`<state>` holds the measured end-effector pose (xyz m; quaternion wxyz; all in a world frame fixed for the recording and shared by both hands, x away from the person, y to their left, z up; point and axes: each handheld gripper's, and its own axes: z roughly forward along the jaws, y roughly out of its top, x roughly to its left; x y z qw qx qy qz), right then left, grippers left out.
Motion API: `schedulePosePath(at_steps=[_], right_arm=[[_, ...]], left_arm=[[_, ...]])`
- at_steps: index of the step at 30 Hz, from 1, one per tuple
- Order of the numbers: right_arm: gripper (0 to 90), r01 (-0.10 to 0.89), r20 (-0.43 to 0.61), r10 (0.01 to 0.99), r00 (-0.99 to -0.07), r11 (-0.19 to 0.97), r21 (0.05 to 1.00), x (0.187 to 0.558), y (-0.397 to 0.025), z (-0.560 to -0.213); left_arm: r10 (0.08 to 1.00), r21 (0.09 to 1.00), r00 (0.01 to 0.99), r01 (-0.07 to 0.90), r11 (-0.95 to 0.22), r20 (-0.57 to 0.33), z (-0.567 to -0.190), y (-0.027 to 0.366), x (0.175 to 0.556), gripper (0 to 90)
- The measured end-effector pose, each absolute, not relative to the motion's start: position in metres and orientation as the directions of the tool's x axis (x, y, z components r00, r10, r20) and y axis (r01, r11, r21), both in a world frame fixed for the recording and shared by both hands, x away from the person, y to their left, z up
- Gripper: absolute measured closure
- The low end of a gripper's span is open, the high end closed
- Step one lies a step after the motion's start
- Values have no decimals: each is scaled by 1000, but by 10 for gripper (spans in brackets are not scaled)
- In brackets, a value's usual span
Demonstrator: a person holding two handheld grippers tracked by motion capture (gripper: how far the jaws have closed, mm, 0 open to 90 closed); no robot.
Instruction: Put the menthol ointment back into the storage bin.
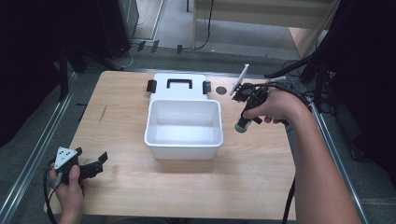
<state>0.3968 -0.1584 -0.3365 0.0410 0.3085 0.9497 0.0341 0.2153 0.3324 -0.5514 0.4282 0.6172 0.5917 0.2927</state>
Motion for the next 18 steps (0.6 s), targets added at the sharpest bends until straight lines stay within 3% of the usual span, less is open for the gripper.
schedulePosePath(at_steps=[18], right_arm=[[516,535,-54,542,-839,838,103,408,-124,-313]], left_arm=[[981,877,128,476,70,-148,-551,332,215,3]])
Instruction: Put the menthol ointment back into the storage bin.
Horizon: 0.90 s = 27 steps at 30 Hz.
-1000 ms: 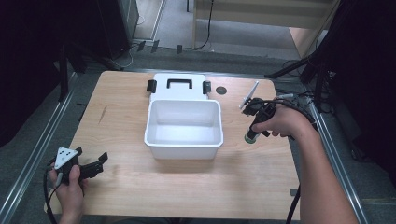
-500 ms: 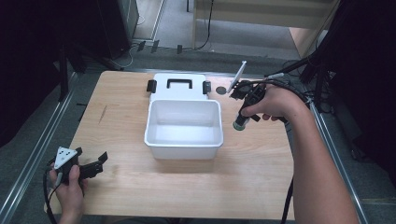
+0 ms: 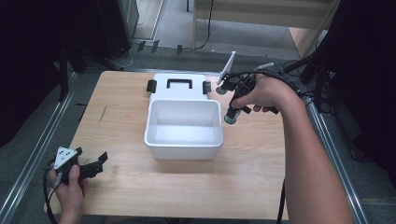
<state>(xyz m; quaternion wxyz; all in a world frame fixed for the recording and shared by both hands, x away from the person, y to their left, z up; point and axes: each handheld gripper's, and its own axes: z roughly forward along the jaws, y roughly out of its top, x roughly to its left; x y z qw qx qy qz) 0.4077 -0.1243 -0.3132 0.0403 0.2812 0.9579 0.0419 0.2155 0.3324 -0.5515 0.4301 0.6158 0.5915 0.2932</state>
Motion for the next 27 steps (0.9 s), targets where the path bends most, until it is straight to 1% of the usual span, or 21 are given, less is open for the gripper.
schedulePosePath(at_steps=[14,27], right_arm=[[515,464,-49,473,-880,876,130,410,-98,-318],[515,426,-50,435,-899,895,136,411,-82,-330]], left_arm=[[980,876,131,478,67,-147,-551,333,215,3],[980,875,129,479,72,-152,-551,333,215,3]])
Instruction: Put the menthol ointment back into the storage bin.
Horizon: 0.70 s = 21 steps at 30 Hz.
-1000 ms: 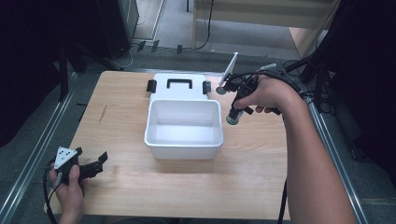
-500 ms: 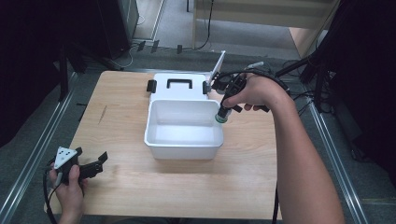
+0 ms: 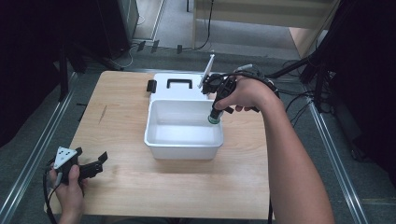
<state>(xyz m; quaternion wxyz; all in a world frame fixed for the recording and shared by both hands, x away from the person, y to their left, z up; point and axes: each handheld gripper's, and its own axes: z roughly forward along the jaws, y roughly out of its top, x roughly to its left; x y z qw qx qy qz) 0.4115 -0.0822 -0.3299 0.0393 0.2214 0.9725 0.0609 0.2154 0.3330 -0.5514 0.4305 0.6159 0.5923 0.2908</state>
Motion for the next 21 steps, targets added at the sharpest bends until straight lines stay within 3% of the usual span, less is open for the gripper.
schedulePosePath(at_steps=[21], right_arm=[[515,346,-52,352,-934,932,106,412,-72,-362]], left_arm=[[980,876,130,478,71,-150,-551,333,216,3]])
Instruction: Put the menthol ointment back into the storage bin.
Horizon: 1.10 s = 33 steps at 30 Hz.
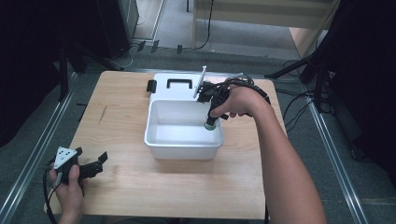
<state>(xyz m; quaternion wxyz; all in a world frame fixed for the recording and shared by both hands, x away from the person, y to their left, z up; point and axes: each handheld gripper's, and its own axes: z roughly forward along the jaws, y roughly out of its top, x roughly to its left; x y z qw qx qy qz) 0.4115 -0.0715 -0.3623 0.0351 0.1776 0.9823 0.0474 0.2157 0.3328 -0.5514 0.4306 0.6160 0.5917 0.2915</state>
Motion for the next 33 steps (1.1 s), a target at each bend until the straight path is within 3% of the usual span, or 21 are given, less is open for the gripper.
schedulePosePath(at_steps=[11,33], right_arm=[[514,228,-109,238,-965,969,91,410,-68,-387],[514,148,-130,150,-980,989,29,408,-60,-425]], left_arm=[[980,876,130,478,70,-150,-552,333,216,3],[979,876,129,476,76,-155,-552,333,216,3]])
